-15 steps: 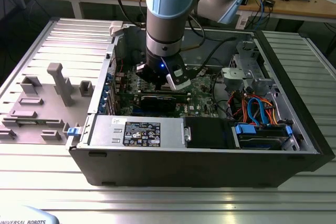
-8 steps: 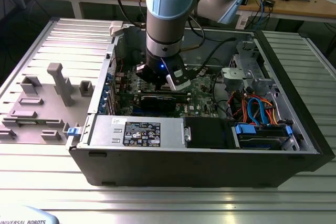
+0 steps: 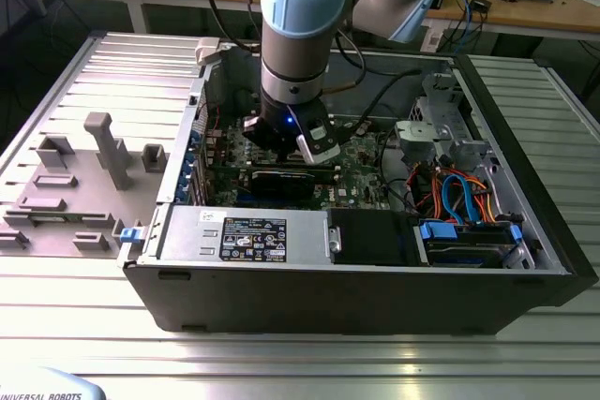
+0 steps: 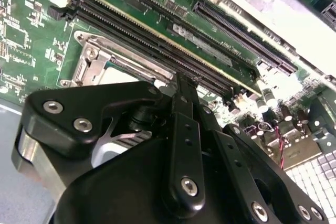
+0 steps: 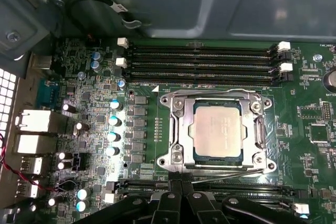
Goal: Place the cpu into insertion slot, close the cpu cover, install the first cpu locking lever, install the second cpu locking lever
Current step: 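Install the second cpu locking lever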
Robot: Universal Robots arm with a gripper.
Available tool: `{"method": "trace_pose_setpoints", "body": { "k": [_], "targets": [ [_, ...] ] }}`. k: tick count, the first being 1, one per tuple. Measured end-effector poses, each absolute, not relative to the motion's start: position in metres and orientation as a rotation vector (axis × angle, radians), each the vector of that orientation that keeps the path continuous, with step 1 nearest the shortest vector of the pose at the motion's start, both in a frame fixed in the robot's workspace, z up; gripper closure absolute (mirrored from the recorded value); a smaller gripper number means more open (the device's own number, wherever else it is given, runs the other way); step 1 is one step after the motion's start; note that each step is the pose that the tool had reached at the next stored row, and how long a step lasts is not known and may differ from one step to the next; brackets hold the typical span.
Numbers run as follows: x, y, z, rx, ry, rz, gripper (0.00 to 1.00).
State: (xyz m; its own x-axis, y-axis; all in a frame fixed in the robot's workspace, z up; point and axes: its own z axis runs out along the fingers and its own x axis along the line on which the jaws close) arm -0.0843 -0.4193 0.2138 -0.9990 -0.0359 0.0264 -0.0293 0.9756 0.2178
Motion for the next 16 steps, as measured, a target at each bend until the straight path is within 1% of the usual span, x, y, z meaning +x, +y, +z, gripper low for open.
{"method": "trace_pose_setpoints", "body": {
  "k": [4,7,16],
  "targets": [
    [-0.085,-0.423,0.214,0.051,-3.091,-0.351,0.89],
    [-0.087,-0.424,0.208,0.051,-3.088,-0.379,0.89],
    [-0.093,-0.424,0.201,0.052,-3.083,-0.416,0.89]
  ]
}}
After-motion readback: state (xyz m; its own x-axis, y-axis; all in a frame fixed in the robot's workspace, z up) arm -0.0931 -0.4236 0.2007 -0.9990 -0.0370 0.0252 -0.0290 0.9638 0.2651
